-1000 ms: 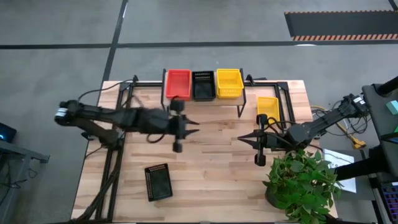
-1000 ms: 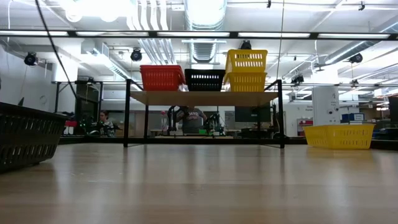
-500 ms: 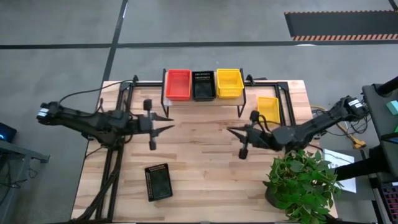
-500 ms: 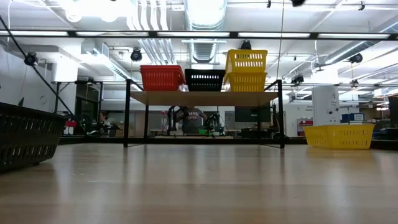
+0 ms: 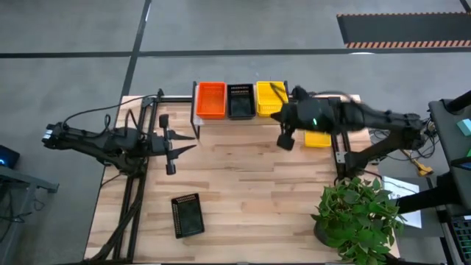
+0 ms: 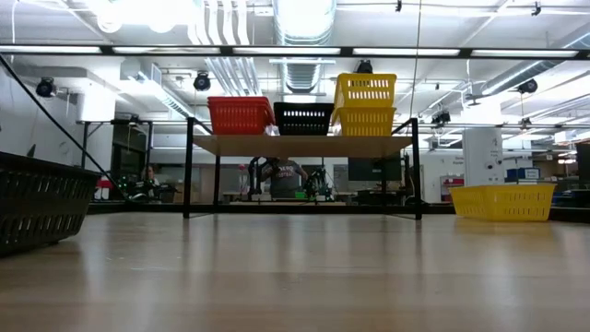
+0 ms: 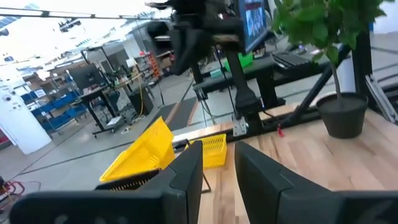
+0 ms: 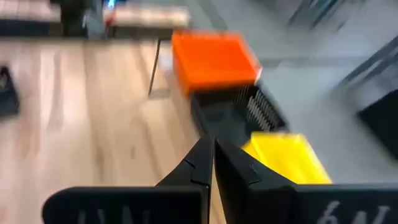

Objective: Stack baskets on shelf by color
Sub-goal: Stack the bottom yellow basket into the yellow basket on the shelf

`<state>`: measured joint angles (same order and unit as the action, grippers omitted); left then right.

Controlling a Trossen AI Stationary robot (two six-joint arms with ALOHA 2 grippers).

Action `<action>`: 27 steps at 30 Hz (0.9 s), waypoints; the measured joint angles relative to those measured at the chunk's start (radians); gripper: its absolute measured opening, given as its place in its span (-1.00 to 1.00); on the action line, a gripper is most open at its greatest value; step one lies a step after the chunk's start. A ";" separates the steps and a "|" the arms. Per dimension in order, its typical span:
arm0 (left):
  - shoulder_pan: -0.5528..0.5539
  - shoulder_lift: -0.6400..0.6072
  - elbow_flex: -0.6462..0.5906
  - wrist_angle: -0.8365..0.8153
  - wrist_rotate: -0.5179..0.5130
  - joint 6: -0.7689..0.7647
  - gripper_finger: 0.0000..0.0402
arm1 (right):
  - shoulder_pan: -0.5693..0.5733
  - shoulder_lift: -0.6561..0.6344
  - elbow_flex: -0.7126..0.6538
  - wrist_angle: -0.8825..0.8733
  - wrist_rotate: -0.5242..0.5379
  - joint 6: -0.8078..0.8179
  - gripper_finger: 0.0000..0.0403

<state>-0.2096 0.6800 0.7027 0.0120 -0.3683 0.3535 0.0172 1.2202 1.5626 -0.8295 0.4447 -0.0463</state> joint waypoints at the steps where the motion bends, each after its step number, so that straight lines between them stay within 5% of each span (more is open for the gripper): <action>1: 0.000 0.003 -0.004 0.000 0.000 0.000 -0.62 | -0.038 0.017 0.047 -0.077 -0.063 0.007 -0.96; 5: 0.000 0.012 -0.008 0.001 0.000 0.001 -0.62 | -0.169 0.063 0.177 -0.284 -0.235 0.006 -0.96; 10: 0.000 0.021 -0.008 0.000 0.000 0.010 -0.62 | -0.262 0.099 0.251 -0.388 -0.328 -0.054 -0.93; 21: 0.000 0.016 -0.010 -0.022 0.000 0.046 -0.62 | -0.345 0.218 0.304 -0.408 -0.340 -0.149 -0.24; 27: 0.000 0.000 -0.025 -0.024 -0.002 0.054 -0.62 | -0.370 0.285 0.340 -0.451 -0.340 -0.208 -0.04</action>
<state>-0.2100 0.6798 0.6781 -0.0117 -0.3705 0.4076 -0.3532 1.5048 1.9028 -1.2801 0.1047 -0.2542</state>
